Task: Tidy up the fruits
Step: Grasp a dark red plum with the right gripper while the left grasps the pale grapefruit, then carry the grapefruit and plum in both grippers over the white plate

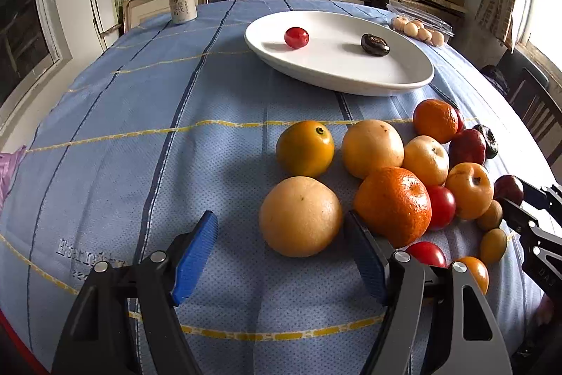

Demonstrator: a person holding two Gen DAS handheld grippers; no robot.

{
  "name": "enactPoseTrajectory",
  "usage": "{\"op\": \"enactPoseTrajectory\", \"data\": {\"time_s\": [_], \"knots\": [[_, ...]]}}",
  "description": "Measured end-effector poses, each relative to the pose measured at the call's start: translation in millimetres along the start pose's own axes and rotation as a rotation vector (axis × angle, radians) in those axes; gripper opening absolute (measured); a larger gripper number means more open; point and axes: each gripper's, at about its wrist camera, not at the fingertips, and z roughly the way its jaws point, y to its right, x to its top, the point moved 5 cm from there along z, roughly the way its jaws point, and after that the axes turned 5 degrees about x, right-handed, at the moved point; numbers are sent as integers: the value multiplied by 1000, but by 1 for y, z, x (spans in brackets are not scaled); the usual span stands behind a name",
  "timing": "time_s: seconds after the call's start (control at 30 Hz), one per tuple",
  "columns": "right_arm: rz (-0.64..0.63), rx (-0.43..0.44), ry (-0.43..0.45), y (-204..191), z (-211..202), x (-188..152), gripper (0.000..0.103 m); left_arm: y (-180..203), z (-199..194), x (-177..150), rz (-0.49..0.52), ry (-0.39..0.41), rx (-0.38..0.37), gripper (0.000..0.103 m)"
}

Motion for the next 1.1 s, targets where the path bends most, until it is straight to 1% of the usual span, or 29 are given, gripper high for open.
{"op": "enactPoseTrajectory", "data": {"time_s": [0.03, 0.07, 0.1, 0.13, 0.17, 0.27, 0.43, 0.53, 0.9, 1.1], "knots": [[0, 0, 0, 0, 0, 0, 39, 0, 0, 0, -3, 0, -3, 73], [-1, -1, 1, 0, 0, 0, 39, 1, 0, -1, -1, 1, -10, 56], [-2, -2, 1, 0, 0, 0, 39, 2, 1, -2, 5, -4, -22, 46], [-4, -2, 1, 0, 0, 0, 39, 3, 0, -2, 23, 8, 17, 46], [-6, -3, 2, 0, 0, 0, 39, 4, -1, -2, 34, 17, 35, 46], [-7, -6, 4, 0, -1, 0, 39, 4, -2, -5, 28, 19, 24, 45], [0, -6, 7, 1, -1, -1, 39, -3, -13, -2, 0, 57, 26, 45], [1, -8, 7, 1, -2, -1, 39, -8, -18, -1, -20, 64, 21, 45], [23, -15, 31, 4, -7, 0, 39, -9, -31, -4, -21, 83, 14, 45], [48, 13, 54, 8, -21, 7, 39, -11, -39, -1, -24, 100, 18, 45]]}}
